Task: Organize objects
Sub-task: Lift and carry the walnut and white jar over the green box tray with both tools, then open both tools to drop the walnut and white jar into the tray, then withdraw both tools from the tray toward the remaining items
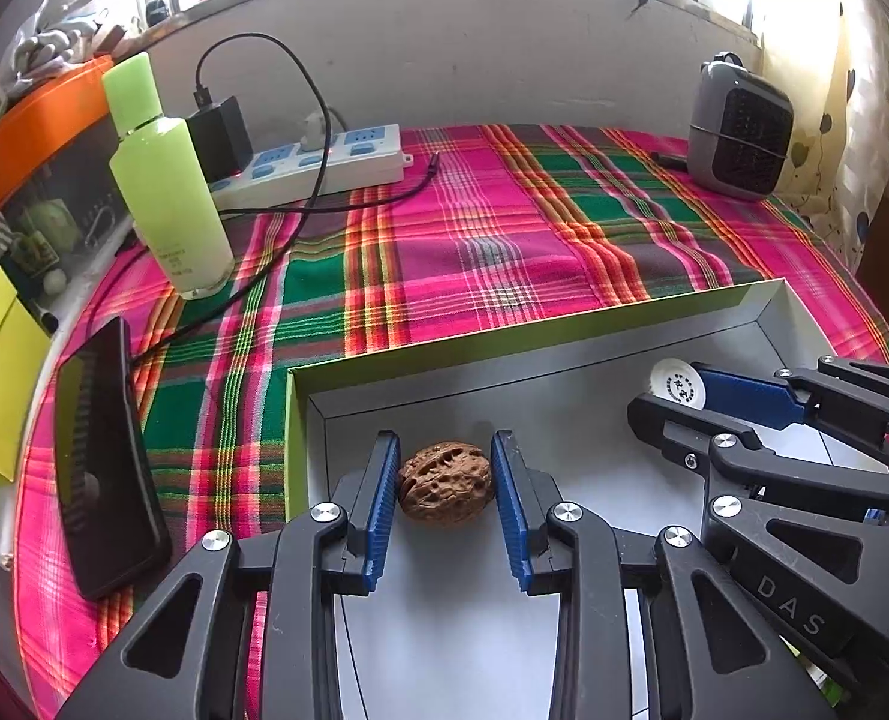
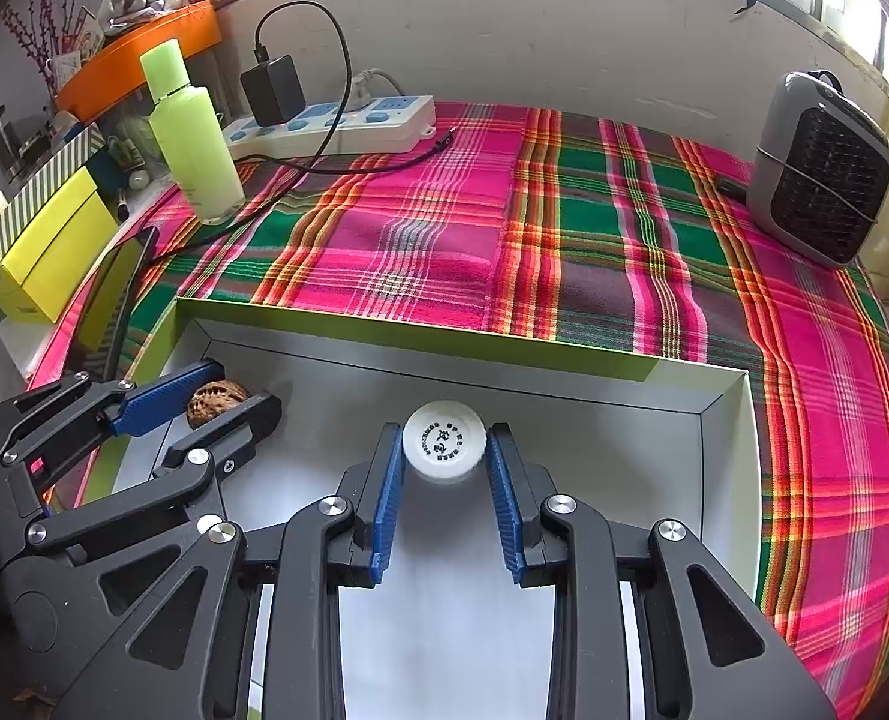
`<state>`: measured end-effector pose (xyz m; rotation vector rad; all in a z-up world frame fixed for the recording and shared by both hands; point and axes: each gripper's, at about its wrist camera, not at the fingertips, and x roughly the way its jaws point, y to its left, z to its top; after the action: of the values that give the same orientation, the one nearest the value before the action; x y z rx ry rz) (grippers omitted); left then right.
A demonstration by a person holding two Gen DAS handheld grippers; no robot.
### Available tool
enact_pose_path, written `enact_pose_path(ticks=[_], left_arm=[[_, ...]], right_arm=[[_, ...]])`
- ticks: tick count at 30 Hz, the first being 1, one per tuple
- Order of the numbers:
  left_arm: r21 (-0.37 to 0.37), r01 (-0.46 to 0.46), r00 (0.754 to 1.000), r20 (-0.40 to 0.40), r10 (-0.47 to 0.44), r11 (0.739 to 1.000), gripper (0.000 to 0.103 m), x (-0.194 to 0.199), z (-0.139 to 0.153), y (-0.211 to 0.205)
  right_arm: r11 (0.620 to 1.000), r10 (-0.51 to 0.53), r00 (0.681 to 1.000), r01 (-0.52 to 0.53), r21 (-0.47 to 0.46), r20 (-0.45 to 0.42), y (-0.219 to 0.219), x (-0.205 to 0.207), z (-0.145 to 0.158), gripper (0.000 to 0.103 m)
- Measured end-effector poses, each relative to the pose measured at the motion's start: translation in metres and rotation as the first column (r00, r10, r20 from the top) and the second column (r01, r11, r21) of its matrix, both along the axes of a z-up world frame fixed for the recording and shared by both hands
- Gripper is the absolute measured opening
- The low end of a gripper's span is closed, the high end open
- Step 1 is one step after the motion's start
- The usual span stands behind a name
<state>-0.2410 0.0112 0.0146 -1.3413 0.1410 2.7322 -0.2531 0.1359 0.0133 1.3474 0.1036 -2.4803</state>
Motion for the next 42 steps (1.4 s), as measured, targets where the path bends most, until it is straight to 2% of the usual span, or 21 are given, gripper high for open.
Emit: enact_pose_path(ticks=[6, 11, 15, 18, 24, 28, 42], left_arm=[[0.005, -0.002, 1.000, 0.007, 0.002, 1.000, 0.030, 0.000, 0.000, 0.000], [0.016, -0.002, 1.000, 0.018, 0.002, 1.000, 0.033, 0.003, 0.002, -0.003], [0.016, -0.007, 1.000, 0.007, 0.007, 1.000, 0.042, 0.009, 0.008, -0.005], [0.030, -0.011, 1.000, 0.000, 0.011, 0.999, 0.046, 0.014, 0.012, -0.008], [0.028, -0.010, 1.000, -0.014, 0.010, 1.000, 0.048, 0.027, 0.017, -0.009], [0.053, -0.018, 0.999, -0.034, 0.019, 0.998, 0.048, 0.041, 0.024, -0.012], [0.109, -0.021, 0.994, -0.106, 0.032, 0.994, 0.048, 0.111, 0.038, -0.025]], right_arm=[[1.000, 0.000, 1.000, 0.000, -0.010, 0.005, 0.000, 0.001, 0.000, 0.030], [1.000, -0.018, 1.000, 0.018, -0.024, 0.002, 0.004, 0.004, -0.001, 0.041], [0.999, -0.032, 0.999, 0.032, -0.038, -0.003, 0.009, 0.007, 0.003, 0.045], [0.998, -0.033, 0.999, 0.033, -0.052, -0.013, 0.013, 0.012, 0.008, 0.048], [0.997, -0.045, 0.998, 0.043, -0.068, -0.032, 0.017, 0.025, 0.016, 0.049], [0.996, -0.050, 0.997, 0.044, -0.083, -0.060, 0.021, 0.038, 0.024, 0.049], [0.992, -0.065, 0.987, 0.047, -0.121, -0.148, 0.037, 0.102, 0.043, 0.049]])
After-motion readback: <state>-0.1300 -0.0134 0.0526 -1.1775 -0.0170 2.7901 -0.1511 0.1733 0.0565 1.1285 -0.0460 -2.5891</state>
